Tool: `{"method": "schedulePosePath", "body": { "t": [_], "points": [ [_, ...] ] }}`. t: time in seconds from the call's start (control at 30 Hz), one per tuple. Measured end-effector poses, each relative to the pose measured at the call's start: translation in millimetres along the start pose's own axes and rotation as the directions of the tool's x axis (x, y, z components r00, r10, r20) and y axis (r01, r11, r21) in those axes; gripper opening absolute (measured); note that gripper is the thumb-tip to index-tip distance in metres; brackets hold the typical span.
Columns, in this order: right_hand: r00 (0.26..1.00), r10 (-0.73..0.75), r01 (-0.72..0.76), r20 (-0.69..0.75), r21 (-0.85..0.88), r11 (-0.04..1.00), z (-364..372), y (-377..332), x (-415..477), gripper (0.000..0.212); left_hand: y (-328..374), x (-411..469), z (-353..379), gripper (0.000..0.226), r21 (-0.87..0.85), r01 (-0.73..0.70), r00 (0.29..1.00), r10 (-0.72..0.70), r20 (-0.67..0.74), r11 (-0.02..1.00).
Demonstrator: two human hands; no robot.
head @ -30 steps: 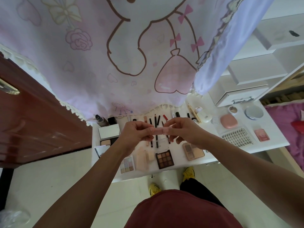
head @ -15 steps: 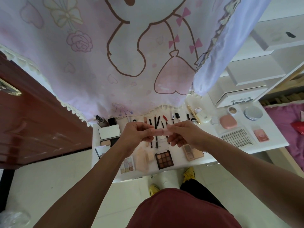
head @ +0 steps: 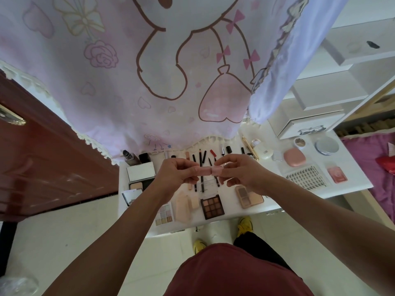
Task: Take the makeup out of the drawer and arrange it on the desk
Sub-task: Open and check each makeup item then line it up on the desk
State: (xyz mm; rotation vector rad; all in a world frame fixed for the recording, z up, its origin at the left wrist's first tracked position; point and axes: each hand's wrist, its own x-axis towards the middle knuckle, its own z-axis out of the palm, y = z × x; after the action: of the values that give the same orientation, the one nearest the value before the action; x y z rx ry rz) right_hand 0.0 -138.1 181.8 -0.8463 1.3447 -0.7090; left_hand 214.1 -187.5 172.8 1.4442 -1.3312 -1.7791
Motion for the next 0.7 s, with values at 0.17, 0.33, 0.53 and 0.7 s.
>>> {"method": "schedulePosePath", "body": {
  "t": [0.17, 0.33, 0.53, 0.7],
  "points": [
    [0.998, 0.066, -0.066, 0.008, 0.020, 0.998, 5.0, -0.8, 0.9, 0.027, -1.1, -0.5, -1.0, 0.014, -0.003, -0.001, 1.000, 0.001, 0.000, 1.000],
    [0.998, 0.055, -0.055, -0.003, 0.022, 0.998, 4.5, 1.2, 2.9, 0.021, -0.2, -2.9, -3.2, 0.014, -0.008, -0.006, 1.000, 0.006, 0.001, 1.000],
    [0.997, 0.079, -0.079, 0.011, 0.019, 0.997, 7.1, -0.1, 3.9, 0.025, -1.3, -4.4, -3.9, 0.013, -0.020, -0.004, 1.000, 0.004, 0.000, 1.000],
    [0.998, 0.056, -0.056, 0.012, 0.010, 0.998, 6.9, 0.8, 3.0, 0.024, -0.8, -4.7, -4.4, 0.013, -0.012, -0.008, 1.000, 0.008, 0.008, 1.000]
  ]
}}
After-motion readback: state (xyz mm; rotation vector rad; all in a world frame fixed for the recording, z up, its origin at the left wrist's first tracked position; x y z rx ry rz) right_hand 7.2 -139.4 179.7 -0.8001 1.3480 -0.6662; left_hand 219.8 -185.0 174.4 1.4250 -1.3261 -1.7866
